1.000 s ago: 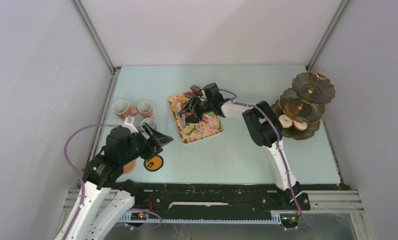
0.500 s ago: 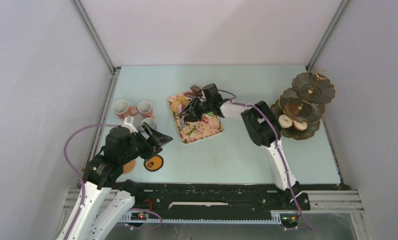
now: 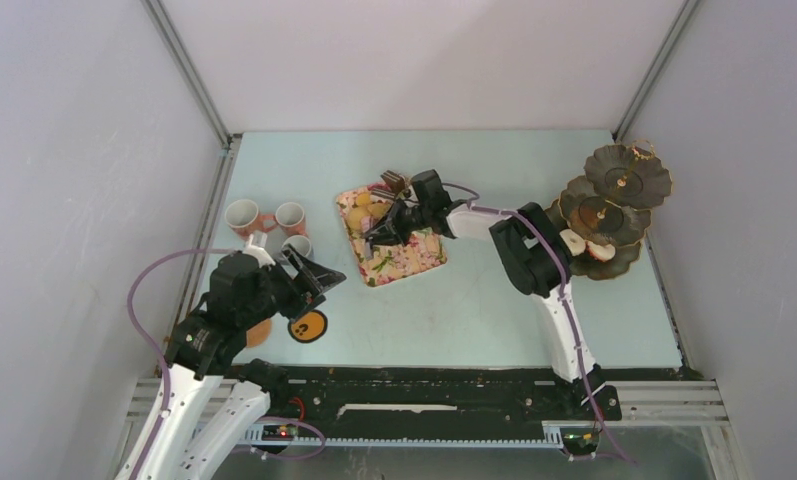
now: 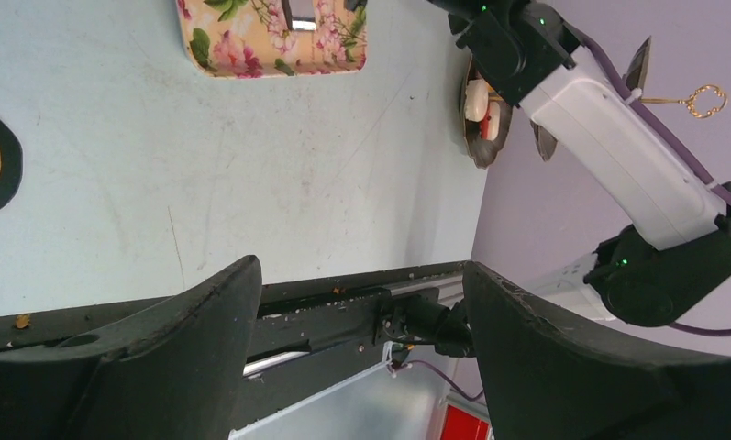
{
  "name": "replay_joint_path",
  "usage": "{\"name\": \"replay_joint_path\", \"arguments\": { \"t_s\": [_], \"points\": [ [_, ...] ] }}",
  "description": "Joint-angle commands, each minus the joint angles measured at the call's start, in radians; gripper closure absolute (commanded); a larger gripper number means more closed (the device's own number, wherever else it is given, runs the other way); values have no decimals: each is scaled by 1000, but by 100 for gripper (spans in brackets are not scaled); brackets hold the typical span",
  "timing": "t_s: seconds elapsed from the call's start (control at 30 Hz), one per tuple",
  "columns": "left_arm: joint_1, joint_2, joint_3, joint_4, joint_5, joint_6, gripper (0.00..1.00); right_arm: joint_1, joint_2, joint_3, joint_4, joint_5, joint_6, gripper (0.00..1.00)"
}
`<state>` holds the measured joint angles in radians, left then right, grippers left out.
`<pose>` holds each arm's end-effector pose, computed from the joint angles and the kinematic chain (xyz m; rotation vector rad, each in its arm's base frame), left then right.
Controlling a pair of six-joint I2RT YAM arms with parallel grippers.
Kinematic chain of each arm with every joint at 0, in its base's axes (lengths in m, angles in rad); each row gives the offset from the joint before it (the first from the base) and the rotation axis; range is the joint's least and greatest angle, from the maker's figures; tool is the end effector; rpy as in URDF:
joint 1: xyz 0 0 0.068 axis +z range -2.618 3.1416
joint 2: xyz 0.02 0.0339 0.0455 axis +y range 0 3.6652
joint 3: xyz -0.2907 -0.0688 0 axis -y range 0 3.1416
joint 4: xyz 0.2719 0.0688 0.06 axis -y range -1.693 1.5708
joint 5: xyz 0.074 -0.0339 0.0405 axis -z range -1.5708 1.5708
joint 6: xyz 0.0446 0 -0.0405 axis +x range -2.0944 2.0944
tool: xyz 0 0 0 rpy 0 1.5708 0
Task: Serve the afternoon tea
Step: Pick up the desert from the tray, then place the desert on the desert table.
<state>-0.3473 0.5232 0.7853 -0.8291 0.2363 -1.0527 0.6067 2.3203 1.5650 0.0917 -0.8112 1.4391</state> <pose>0.1039 -0.0487 0.3241 -0.6574 2.2219 -1.0274 0.4249 0.3342 0.1191 -0.5217 -2.4497 -1.5685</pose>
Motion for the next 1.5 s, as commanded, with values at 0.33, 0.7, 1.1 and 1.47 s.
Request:
{"name": "replay_joint_path", "arguments": {
  "t_s": [0.33, 0.7, 1.1, 1.47],
  "points": [
    [13, 21, -21, 103, 68, 29, 15, 43, -334, -208, -157, -90, -203, 98],
    [13, 9, -21, 101, 94, 80, 15, 45, -645, -266, -735, 87, -632, 100],
    [13, 27, -53, 159, 169, 135, 15, -293, -1361, -812, -888, 270, -619, 100],
    [0, 37, -25, 184, 204, 138, 15, -1044, -1517, -991, -1043, 109, -881, 100]
  ]
}}
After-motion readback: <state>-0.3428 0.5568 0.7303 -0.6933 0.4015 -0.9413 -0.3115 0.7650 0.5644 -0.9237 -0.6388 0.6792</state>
